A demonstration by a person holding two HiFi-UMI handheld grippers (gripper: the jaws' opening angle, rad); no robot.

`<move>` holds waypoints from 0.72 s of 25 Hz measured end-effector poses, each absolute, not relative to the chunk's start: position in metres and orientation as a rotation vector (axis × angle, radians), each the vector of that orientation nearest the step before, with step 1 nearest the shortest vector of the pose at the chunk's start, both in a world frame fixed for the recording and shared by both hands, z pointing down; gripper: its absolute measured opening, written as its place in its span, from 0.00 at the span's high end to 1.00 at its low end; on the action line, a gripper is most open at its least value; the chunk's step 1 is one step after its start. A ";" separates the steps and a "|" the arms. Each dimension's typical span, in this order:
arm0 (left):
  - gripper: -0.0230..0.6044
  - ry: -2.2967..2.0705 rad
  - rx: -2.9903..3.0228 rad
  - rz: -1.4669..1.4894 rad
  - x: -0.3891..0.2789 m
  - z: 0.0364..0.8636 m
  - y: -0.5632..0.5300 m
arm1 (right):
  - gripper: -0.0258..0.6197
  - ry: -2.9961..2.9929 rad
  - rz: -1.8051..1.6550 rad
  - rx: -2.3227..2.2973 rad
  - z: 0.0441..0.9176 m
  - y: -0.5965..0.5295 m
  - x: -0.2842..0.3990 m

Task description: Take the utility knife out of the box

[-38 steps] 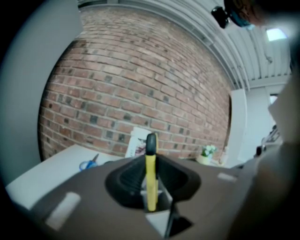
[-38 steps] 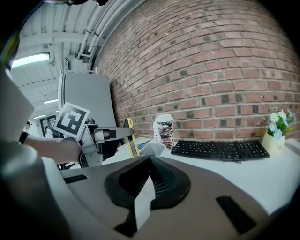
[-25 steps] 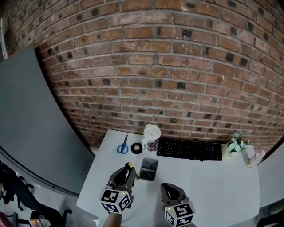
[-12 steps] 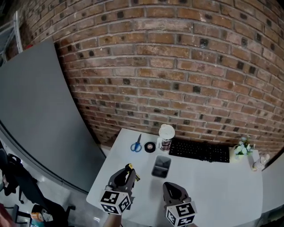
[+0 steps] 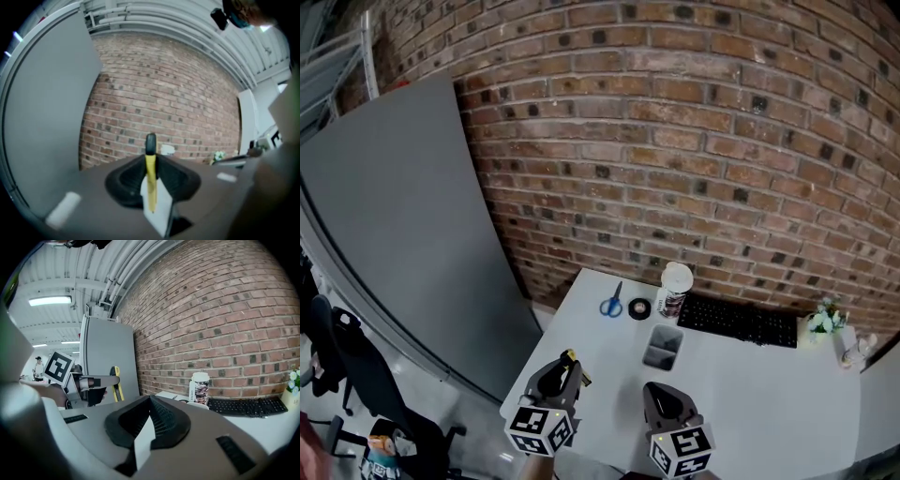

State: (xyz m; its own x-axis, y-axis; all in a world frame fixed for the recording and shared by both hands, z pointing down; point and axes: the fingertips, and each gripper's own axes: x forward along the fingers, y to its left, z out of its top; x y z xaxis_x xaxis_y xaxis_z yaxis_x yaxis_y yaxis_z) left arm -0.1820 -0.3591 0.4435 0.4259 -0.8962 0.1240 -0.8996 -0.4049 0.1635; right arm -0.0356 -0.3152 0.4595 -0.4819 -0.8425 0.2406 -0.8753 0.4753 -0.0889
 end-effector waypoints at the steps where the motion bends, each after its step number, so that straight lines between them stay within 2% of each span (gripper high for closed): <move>1: 0.84 -1.588 2.468 0.024 -0.186 0.443 -0.356 | 0.95 -2.558 0.292 1.497 0.458 -0.314 -0.039; 18: 0.84 -1.651 2.377 0.012 -0.238 0.458 -0.295 | 0.95 -2.598 0.221 1.436 0.448 -0.279 -0.084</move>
State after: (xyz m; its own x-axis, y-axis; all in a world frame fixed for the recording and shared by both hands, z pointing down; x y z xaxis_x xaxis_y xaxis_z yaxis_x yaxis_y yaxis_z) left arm -0.2381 -0.2946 0.4585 0.3591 -0.9217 0.1466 -0.9237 -0.3285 0.1971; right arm -0.0838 -0.2786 0.4475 -0.5240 -0.8243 0.2143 -0.8487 0.5266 -0.0496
